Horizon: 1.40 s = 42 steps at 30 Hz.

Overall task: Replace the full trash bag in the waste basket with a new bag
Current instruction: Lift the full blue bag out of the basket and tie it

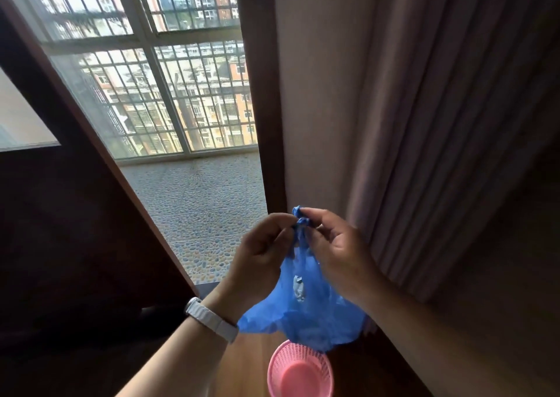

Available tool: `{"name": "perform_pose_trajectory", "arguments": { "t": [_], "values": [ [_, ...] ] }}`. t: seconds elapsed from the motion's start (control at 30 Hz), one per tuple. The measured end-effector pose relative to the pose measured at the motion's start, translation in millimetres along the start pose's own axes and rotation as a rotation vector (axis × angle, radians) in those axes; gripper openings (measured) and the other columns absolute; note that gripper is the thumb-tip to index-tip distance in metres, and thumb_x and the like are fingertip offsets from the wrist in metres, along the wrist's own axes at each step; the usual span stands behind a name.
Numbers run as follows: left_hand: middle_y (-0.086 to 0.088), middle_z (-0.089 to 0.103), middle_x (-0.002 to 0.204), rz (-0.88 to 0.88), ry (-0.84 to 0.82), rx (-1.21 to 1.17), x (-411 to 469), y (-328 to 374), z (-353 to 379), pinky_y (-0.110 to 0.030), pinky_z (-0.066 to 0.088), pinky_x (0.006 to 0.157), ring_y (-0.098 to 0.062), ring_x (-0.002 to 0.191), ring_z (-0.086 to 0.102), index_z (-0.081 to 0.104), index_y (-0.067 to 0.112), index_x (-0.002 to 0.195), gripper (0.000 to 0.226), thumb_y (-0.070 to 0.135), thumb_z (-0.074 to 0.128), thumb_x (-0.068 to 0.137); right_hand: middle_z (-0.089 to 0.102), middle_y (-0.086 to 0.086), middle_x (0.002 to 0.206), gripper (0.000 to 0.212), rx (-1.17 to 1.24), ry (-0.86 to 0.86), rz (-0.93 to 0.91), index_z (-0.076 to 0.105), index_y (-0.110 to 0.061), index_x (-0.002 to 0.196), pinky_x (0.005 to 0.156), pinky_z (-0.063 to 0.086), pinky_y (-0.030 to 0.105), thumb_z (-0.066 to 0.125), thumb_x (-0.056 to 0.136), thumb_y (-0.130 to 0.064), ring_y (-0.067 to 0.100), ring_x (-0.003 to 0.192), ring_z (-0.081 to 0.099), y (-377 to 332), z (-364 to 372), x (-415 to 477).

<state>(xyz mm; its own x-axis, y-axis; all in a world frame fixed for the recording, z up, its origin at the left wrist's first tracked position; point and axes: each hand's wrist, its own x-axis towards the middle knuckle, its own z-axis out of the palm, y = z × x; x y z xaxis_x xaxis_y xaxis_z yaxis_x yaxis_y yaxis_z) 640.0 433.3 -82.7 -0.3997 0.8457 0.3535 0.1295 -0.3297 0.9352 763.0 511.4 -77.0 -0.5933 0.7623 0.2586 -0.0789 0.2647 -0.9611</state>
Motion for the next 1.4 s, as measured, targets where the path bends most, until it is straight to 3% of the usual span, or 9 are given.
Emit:
{"name": "perform_pose_trajectory", "arguments": {
  "t": [0.13,0.27,0.37,0.47,0.57,0.8,1.0,1.1,1.4],
  "values": [
    [-0.004,0.059,0.070,0.018,-0.012,-0.047,3,6,-4,-0.026,0.044,0.060,-0.015,0.061,0.051,0.058,0.020,0.096,0.009,0.015,0.058,0.088,0.069,-0.001,0.108,0.037,-0.013,-0.061,-0.054,0.064,-0.035,0.116,0.087,0.053,0.048,0.054,0.081,-0.031,0.021,0.097,0.066,-3,8,3],
    [-0.008,0.058,0.069,-0.076,-0.016,-0.066,11,11,-13,-0.026,0.045,0.059,-0.016,0.059,0.051,0.048,0.016,0.121,0.041,0.005,0.059,0.084,0.067,-0.003,0.097,0.035,0.028,-0.127,-0.021,0.067,-0.029,0.112,0.073,0.052,0.032,0.059,0.080,-0.017,0.014,0.081,0.063,-7,8,9],
    [-0.026,0.061,0.079,-0.107,-0.030,-0.018,15,13,-19,-0.033,0.047,0.067,-0.023,0.070,0.057,0.065,0.024,0.109,0.030,0.010,0.063,0.083,0.065,-0.003,0.092,0.024,0.024,-0.174,-0.046,0.070,-0.023,0.106,0.066,0.052,0.028,0.063,0.084,-0.017,0.016,0.074,0.061,-14,7,15],
    [-0.020,0.066,0.080,-0.110,-0.014,-0.023,16,17,-21,-0.041,0.045,0.073,-0.026,0.076,0.058,0.072,0.025,0.088,0.010,0.019,0.068,0.081,0.070,0.000,0.090,0.019,0.078,-0.176,-0.041,0.072,-0.016,0.103,0.071,0.054,0.028,0.065,0.087,-0.008,0.014,0.076,0.064,-15,9,21],
    [-0.019,0.055,0.076,-0.131,0.031,-0.081,16,19,-23,-0.040,0.036,0.068,-0.028,0.074,0.046,0.069,0.025,0.081,0.010,0.032,0.069,0.074,0.074,-0.001,0.087,0.018,0.123,-0.145,-0.040,0.073,-0.014,0.098,0.074,0.054,0.027,0.064,0.089,-0.003,0.014,0.081,0.068,-20,12,23],
    [-0.012,0.040,0.057,-0.158,0.115,-0.116,20,20,-23,-0.028,0.032,0.049,-0.021,0.050,0.038,0.057,0.023,0.079,0.014,0.017,0.057,0.092,0.060,-0.007,0.054,0.014,0.048,0.084,-0.066,0.071,-0.025,0.092,0.046,0.042,0.023,0.062,0.092,-0.014,0.010,0.046,0.048,-21,10,30],
    [-0.017,0.044,0.067,-0.227,0.035,-0.170,21,24,-16,-0.027,0.035,0.040,-0.022,0.047,0.044,0.058,0.029,0.075,0.012,0.025,0.054,0.085,0.055,-0.003,0.058,0.008,-0.002,0.069,0.014,0.067,-0.029,0.089,0.051,0.039,0.029,0.060,0.093,-0.029,0.011,0.050,0.046,-12,14,33],
    [-0.012,0.041,0.064,-0.211,0.053,-0.124,22,23,-16,-0.029,0.033,0.048,-0.019,0.052,0.038,0.059,0.032,0.071,0.016,0.024,0.054,0.084,0.054,0.004,0.062,0.018,0.008,-0.005,0.098,0.063,-0.021,0.085,0.053,0.040,0.033,0.056,0.092,-0.036,0.017,0.055,0.046,-7,17,29],
    [-0.003,0.045,0.047,-0.095,0.044,0.142,14,16,-18,-0.035,0.032,0.040,-0.019,0.041,0.038,0.049,0.031,0.083,0.017,0.021,0.048,0.096,0.062,0.016,0.077,0.017,0.495,-0.127,0.375,0.061,-0.009,0.092,0.060,0.053,0.036,0.046,0.100,-0.013,0.025,0.062,0.061,-8,37,12]
  ]
}}
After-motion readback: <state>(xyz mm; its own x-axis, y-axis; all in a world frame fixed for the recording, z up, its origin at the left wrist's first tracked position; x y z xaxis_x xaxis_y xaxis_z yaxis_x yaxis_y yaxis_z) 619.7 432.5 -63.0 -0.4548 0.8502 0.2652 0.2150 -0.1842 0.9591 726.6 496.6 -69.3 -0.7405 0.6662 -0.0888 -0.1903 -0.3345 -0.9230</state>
